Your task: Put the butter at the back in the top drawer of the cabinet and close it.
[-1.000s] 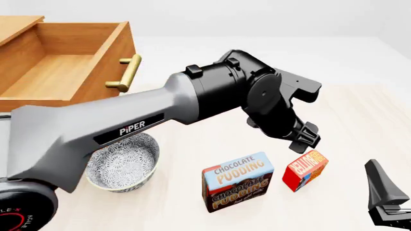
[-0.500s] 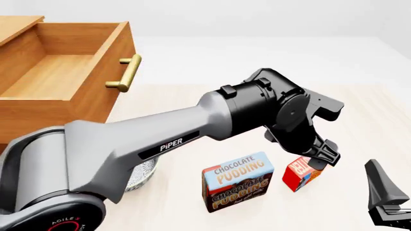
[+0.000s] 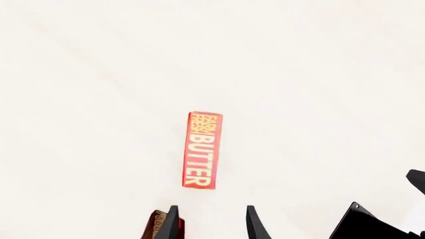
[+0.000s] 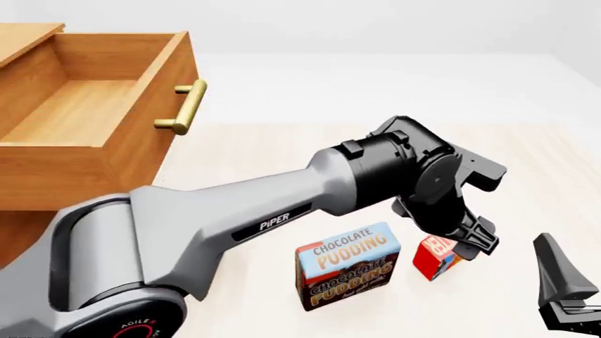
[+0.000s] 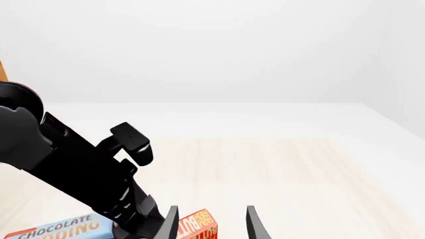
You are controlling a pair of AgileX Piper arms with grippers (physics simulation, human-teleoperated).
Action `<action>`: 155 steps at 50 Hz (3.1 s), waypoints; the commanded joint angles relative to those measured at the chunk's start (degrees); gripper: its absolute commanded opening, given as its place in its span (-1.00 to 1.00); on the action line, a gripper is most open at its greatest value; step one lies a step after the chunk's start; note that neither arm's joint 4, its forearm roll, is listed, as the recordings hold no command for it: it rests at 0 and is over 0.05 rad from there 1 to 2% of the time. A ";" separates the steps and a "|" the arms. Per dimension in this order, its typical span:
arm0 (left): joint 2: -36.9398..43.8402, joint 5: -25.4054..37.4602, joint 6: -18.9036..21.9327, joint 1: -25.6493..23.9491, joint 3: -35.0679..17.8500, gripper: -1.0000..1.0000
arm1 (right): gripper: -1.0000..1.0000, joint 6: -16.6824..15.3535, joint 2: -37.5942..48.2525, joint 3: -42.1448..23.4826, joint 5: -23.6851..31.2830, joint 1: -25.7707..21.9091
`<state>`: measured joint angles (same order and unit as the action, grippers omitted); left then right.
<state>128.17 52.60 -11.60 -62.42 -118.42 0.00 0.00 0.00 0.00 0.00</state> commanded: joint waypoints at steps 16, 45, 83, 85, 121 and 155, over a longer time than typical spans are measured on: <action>4.37 1.86 0.54 -0.58 -4.33 1.00 | 1.00 0.00 0.00 0.00 0.00 0.00; 4.15 1.40 1.70 0.60 -2.94 1.00 | 1.00 0.00 0.00 0.00 0.00 0.00; 6.88 3.43 2.27 1.17 -7.13 1.00 | 1.00 0.00 0.00 0.00 0.00 0.00; 6.93 3.43 2.34 1.24 -7.20 1.00 | 1.00 0.00 0.00 0.00 0.00 0.00; 9.47 5.49 2.75 1.30 -11.40 1.00 | 1.00 0.00 0.00 0.00 0.00 0.00; 15.67 10.69 2.66 1.37 -21.99 1.00 | 1.00 0.00 0.00 0.00 0.00 0.00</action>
<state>142.05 61.96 -8.73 -61.07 -137.67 0.00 0.00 0.00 0.00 0.00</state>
